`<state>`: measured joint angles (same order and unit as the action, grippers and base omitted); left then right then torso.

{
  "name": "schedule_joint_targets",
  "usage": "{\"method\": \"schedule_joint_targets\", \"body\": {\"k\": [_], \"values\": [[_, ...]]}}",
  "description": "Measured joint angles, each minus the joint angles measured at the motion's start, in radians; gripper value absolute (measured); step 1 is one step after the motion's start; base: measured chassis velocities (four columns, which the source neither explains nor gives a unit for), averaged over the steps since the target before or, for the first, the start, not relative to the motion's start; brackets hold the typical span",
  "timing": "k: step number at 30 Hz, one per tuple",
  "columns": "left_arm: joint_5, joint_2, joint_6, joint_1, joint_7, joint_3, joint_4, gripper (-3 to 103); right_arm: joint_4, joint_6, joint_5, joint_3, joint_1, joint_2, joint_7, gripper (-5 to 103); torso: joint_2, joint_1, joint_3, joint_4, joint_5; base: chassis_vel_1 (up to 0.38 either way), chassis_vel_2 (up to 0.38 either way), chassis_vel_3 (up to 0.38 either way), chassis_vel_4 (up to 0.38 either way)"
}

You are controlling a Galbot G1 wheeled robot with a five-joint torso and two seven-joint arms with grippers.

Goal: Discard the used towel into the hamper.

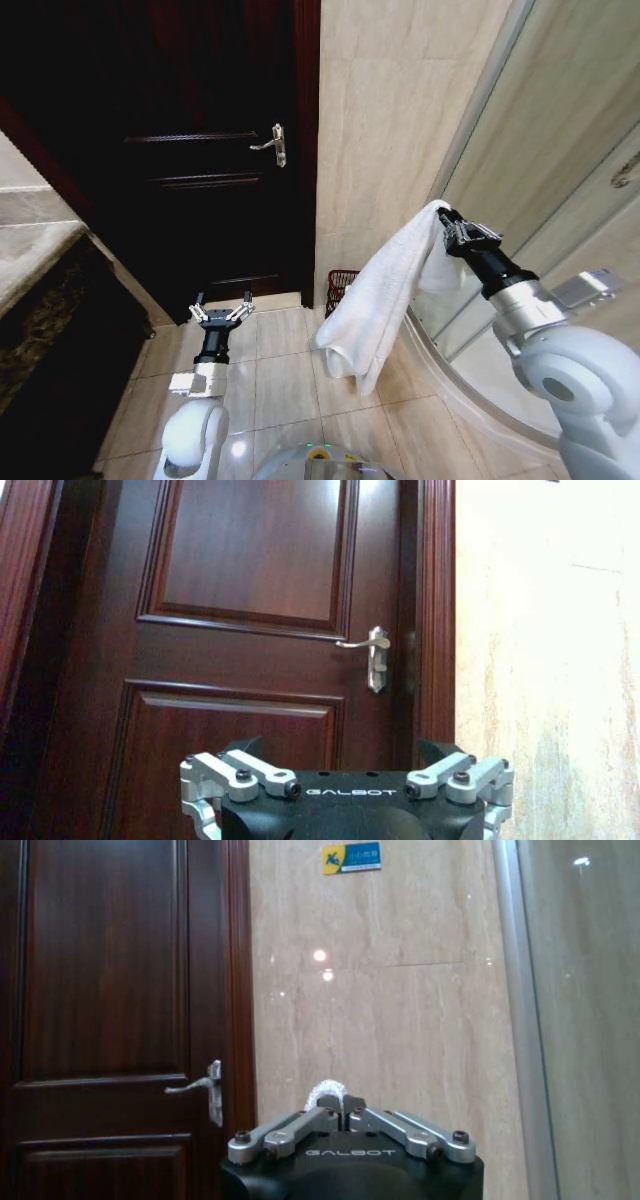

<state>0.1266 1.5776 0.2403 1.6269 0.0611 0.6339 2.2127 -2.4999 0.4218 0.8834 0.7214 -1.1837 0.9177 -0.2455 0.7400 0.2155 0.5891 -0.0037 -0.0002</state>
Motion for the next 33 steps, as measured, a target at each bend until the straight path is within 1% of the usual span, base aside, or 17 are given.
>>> {"method": "schedule_joint_targets", "body": {"k": [7, 8, 9, 14, 17, 19, 26, 28, 33], "values": [[0.005, -0.007, 0.000, 0.000, -0.001, 0.005, 0.001, 100, 0.000, 0.000, -0.014, -0.009, 0.015, 0.016, 0.004, 1, 0.028, 0.013, 0.015, 0.0001, 0.0002, 0.000, 0.000, 0.000, 0.000], [0.005, -0.008, 0.000, -0.001, -0.001, 0.005, 0.001, 100, 0.000, 0.000, -0.019, -0.009, 0.015, 0.023, 0.005, 1, 0.034, 0.016, 0.018, 0.0000, 0.0003, 0.000, 0.000, 0.000, 0.000], [0.001, -0.010, -0.004, -0.004, -0.001, 0.002, -0.001, 100, 0.000, -0.001, -0.042, -0.002, 0.013, 0.038, 0.014, 1, 0.051, 0.023, 0.027, 0.0000, 0.0004, 0.000, 0.000, 0.000, 0.000], [-0.010, -0.001, -0.008, -0.010, -0.001, -0.006, -0.008, 100, 0.000, -0.004, -0.063, 0.002, 0.030, 0.042, 0.022, 1, 0.074, 0.033, 0.041, -0.0002, 0.0003, 0.000, 0.000, 0.000, 0.000], [-0.021, 0.014, -0.007, -0.010, -0.001, -0.010, -0.015, 100, 0.005, -0.004, -0.071, -0.005, 0.058, 0.040, 0.026, 1, 0.088, 0.039, 0.049, 0.0000, -0.0002, 0.000, 0.000, 0.000, 0.000], [-0.026, 0.021, -0.003, -0.005, -0.001, -0.013, -0.017, 100, 0.022, -0.004, -0.072, -0.009, 0.081, 0.035, 0.028, 1, 0.099, 0.044, 0.055, 0.0001, 0.0003, 0.000, 0.000, 0.000, 0.000], [-0.031, 0.021, 0.002, -0.005, 0.001, -0.010, -0.023, 100, 0.043, -0.004, -0.070, -0.003, 0.100, 0.026, 0.031, 1, 0.124, 0.055, 0.069, 0.0000, 0.0003, 0.000, 0.000, 0.000, 0.000], [-0.034, 0.025, 0.002, -0.012, 0.001, -0.008, -0.023, 100, 0.047, -0.003, -0.057, 0.002, 0.116, 0.016, 0.030, 1, 0.139, 0.062, 0.077, 0.0000, 0.0003, 0.000, 0.000, 0.000, 0.000], [-0.038, 0.030, 0.001, -0.012, 0.001, -0.006, -0.022, 100, 0.053, 0.009, -0.019, 0.005, 0.159, -0.007, 0.018, 1, 0.159, 0.070, 0.089, -0.0001, 0.0003, 0.000, 0.000, 0.000, 0.000]]}}
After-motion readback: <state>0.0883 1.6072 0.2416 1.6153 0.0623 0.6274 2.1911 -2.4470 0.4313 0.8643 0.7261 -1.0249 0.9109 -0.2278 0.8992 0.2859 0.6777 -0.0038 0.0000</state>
